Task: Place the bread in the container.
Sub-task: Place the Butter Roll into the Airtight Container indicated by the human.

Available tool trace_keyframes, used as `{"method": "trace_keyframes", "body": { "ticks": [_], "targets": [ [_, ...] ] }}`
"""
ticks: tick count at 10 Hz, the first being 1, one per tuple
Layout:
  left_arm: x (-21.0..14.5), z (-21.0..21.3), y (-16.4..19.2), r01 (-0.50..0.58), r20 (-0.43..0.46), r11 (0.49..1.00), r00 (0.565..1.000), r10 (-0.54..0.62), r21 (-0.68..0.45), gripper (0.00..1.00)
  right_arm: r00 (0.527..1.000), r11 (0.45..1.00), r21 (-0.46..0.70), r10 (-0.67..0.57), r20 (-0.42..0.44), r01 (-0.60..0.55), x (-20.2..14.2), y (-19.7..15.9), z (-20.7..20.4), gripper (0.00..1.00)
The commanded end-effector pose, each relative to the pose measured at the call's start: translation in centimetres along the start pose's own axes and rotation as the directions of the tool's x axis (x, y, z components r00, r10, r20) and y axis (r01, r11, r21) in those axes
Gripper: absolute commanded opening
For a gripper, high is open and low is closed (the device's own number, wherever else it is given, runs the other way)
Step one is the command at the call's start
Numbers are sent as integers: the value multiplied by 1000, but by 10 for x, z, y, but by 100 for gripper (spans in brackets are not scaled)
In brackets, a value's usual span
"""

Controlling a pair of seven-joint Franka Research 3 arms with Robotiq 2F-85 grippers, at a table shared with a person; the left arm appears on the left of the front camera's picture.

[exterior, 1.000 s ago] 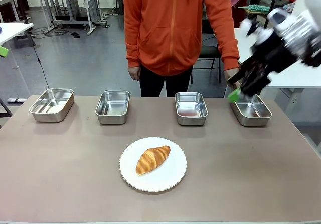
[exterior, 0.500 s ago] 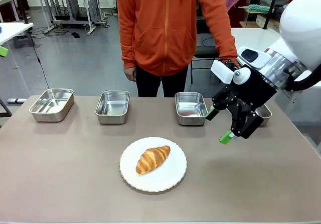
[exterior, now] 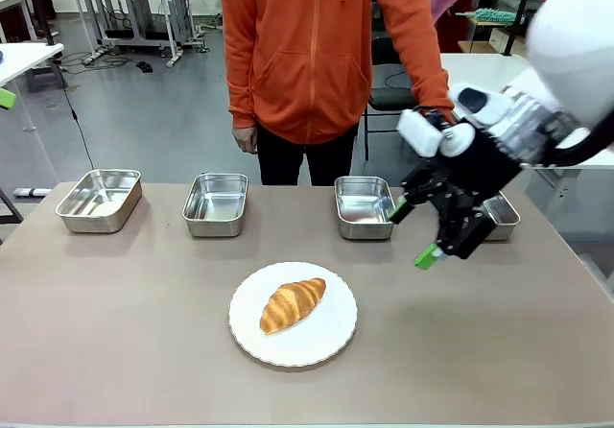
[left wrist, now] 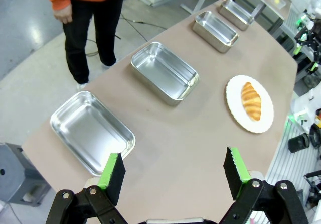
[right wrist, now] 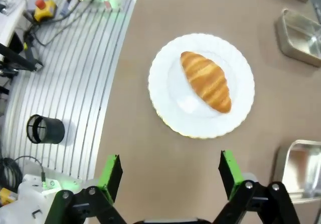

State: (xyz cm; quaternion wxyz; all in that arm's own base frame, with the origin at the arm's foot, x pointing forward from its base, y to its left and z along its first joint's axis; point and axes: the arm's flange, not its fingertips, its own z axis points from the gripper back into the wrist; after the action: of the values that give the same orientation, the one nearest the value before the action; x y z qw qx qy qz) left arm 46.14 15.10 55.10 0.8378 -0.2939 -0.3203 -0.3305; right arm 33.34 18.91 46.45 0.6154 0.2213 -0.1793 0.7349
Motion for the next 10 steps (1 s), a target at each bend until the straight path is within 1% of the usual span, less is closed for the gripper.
{"method": "trace_keyframes", "body": {
  "ticks": [1, 3, 5, 6, 7, 8, 10],
  "targets": [
    [0, 2, -1, 0, 15, 1000, 1000, 0, 0, 100, 990, 991, -18, 135, -42, -136, 36, -33, -47, 100],
    [0, 2, -1, 0, 15, 1000, 1000, 0, 0, 100, 967, 969, -29, 243, -76, -246, 55, -35, -90, 100],
    [0, 2, -1, 0, 15, 1000, 1000, 0, 0, 100, 926, 933, -13, 357, -124, -361, 74, -34, -140, 100],
    [0, 2, -1, 0, 15, 1000, 1000, 0, 0, 100, 905, 920, 0, 387, -179, -393, 81, -35, -158, 100],
    [0, 2, -1, 0, 15, 1000, 1000, 0, 0, 100, 889, 911, 24, 407, -210, -411, 86, -38, -174, 100],
    [0, 2, -1, 0, 15, 1000, 1000, 0, 0, 100, 863, 898, 55, 436, -256, -437, 88, -40, -187, 100],
    [0, 2, -1, 0, 15, 1000, 1000, 0, 0, 100, 821, 871, 100, 487, -299, -481, 94, -42, -210, 100]
  ]
}}
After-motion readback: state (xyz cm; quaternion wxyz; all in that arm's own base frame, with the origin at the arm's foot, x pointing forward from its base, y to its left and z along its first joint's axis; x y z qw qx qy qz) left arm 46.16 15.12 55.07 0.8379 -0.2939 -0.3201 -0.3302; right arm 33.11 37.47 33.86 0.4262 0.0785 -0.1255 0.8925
